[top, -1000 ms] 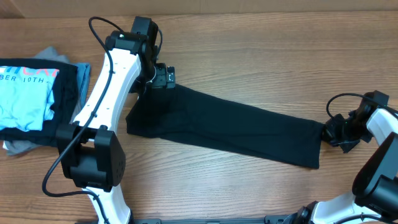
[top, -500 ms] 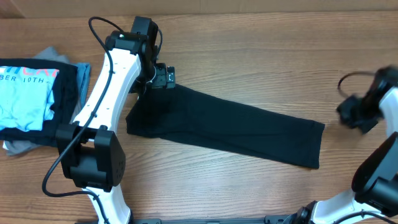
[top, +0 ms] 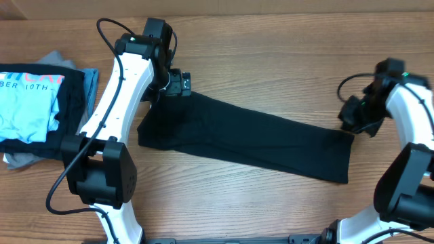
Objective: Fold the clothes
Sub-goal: 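Grasp the strip's right end with the right gripper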
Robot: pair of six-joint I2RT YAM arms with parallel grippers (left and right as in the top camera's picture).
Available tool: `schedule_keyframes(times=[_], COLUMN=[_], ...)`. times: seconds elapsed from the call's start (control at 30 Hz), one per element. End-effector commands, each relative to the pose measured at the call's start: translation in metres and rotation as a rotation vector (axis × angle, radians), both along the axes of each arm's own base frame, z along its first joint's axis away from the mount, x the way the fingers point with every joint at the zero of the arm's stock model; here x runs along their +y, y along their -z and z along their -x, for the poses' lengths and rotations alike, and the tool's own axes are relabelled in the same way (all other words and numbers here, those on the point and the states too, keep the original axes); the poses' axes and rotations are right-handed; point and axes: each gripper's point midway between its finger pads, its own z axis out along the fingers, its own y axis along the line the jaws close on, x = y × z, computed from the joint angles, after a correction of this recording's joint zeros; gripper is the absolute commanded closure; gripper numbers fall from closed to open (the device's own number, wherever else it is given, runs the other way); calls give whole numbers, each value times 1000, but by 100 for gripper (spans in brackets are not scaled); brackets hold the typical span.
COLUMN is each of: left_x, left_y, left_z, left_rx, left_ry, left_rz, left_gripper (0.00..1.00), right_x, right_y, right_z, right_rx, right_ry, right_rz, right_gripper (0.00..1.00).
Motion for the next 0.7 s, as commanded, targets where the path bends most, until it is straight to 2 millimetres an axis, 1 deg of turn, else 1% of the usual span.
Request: schedule_keyframes(times=[0.0,0.23,0.4,0.5,0.67], left_x=[-1,-1,-1,-1,-1], left_y=[1,1,1,1,1], left_z=[-2,-2,-2,-2,-2], left_rx=[2,2,2,2,2], left_ry=[3,3,3,3,3], left_rz=[10,10,10,10,10], left_gripper=[0,0,0,0,0], right_x=[10,15,18,17,11], right_y=[27,67,80,84,85], right_z=[13,30,30,27,6], right_rx=[19,10,-22,-48,-142], right_ry=[-12,-5,-4,-5,17], right_rz=[-15,-14,-20,-12,12], right_gripper=[96,96,96,96,96])
